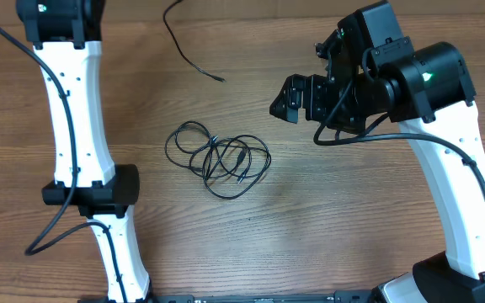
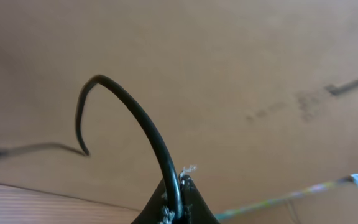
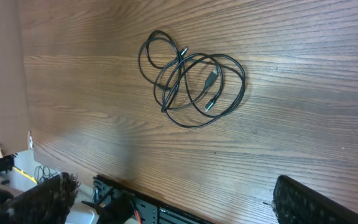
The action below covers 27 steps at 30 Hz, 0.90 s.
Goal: Untangle cables
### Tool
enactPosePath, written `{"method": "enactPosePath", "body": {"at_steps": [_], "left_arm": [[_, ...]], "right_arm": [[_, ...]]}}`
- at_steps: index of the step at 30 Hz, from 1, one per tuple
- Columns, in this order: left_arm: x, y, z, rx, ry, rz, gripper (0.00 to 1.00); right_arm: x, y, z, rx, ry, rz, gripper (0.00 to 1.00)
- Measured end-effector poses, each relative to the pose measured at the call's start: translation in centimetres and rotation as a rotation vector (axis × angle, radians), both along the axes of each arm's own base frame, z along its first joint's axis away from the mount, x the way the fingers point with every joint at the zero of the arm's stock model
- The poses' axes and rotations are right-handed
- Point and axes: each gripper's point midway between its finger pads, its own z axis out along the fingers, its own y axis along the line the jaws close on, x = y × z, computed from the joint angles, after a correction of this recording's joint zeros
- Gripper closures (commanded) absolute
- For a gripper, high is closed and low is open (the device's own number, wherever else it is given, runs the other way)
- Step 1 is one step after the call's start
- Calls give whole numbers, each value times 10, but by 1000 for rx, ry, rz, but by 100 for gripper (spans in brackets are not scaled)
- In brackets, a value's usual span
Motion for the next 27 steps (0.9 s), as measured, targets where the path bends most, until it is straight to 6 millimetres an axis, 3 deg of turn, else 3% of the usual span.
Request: {"method": "enactPosePath", "body": {"at_steps": [3,6,7,9,10,11,13,14,16,18,21,23,27], "left_arm": [[17,51,-21,40,25,87,96],[29,128,-56,106,92,204,94],[31,157,-72,133,125,245,82],[31,207,-102,174,189,313,22],[28,232,-120,203,232,342,8],[25,254,-139,199,284,373,0],[9,304,-181,188,408,436,0],[-4,331,-212,167,499,467,0],[-26,364,-245,128,605,508,2],[-45,381,-266,98,685,529,12],[-69,395,-281,86,762,536,15],[-79,391,-289,103,805,508,28],[-84,366,-300,165,866,412,28]], "right_arm": [[0,-2,-1,-12,0,-5,0],[-2,-4,-3,-22,11,-7,0],[-3,-5,-4,-28,16,-9,0],[-4,-6,-5,-36,23,-11,0],[-4,-6,-5,-37,24,-12,0],[-4,-7,-6,-39,25,-11,0],[-3,-7,-7,-42,28,-13,0],[-2,-7,-8,-45,29,-14,0],[-2,-7,-9,-48,29,-15,0],[-2,-7,-9,-48,29,-15,0],[-2,-7,-9,-49,30,-15,0],[-2,-7,-9,-48,29,-15,0],[-3,-7,-9,-50,33,-14,0]]}}
